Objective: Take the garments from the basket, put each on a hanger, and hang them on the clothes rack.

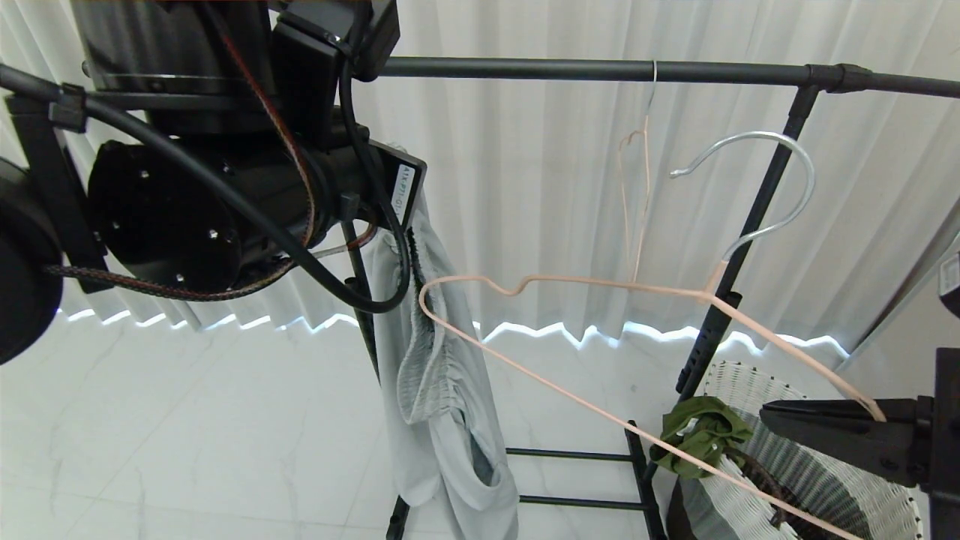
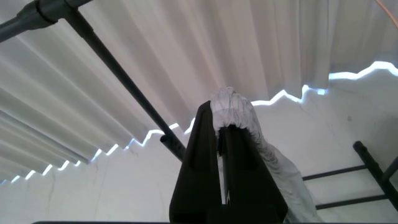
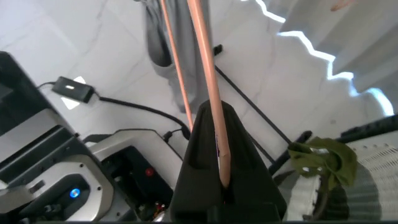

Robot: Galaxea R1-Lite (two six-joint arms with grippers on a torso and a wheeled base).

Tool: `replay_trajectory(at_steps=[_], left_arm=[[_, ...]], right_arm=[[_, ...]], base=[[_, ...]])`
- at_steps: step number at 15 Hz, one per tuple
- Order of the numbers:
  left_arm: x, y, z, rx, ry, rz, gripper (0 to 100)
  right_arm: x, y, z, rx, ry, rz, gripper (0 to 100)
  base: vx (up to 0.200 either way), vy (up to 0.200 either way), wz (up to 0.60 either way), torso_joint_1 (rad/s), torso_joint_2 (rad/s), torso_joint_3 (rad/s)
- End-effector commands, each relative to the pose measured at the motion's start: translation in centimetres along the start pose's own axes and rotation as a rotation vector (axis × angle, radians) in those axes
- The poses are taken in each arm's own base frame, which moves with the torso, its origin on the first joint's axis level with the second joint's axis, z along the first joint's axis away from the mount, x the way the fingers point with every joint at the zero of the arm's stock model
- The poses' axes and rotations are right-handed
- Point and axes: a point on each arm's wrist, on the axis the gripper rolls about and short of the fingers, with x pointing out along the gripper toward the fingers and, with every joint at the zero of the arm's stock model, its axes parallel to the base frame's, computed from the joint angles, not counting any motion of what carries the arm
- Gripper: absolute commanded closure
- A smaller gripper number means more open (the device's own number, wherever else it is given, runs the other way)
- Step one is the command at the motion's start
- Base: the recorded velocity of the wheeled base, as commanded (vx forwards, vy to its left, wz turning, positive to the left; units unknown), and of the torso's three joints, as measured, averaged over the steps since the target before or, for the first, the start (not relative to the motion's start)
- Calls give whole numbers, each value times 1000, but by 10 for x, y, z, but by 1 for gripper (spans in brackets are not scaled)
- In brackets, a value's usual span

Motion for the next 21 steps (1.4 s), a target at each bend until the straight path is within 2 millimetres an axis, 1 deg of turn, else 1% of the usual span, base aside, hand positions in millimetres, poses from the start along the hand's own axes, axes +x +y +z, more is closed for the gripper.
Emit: replay_trajectory(at_steps=[1,5,8,11,14,17,18,20,21], left_arm=[[-1,0,0,0,0,0,100],[-4,-2,0,-22,-5,-12,100],[-9,-8,2,-31,-14,-39,100],[-9,-9,1,-28,-11,-41,100],[-7,-9,-1,-23,21,37,100],[-7,-7,-2,-8,37,57,100],[-7,-8,-5,14,64,56,100],[-8,-10,-10,62,118,33,100],[-4,-13,-13,74,136,29,100]], right_arm=[[4,-1,3,6,-6,-11,100],[15,-1,8,13,-26,-79,100],[26,-1,15,23,-65,-91,100],[35,-1,22,32,-100,-98,100],[39,-8,21,44,-83,-176,100],[44,-14,21,54,-73,-221,100],[50,-15,22,55,-63,-258,100],[56,-14,25,60,-72,-270,100],[60,-14,26,64,-84,-270,100]], base=[[0,0,0,0,0,0],[0,0,0,0,0,0],[0,0,0,0,0,0],[0,0,0,0,0,0],[0,0,0,0,0,0],[0,0,0,0,0,0],[0,0,0,0,0,0],[0,0,0,0,0,0],[0,0,0,0,0,0]])
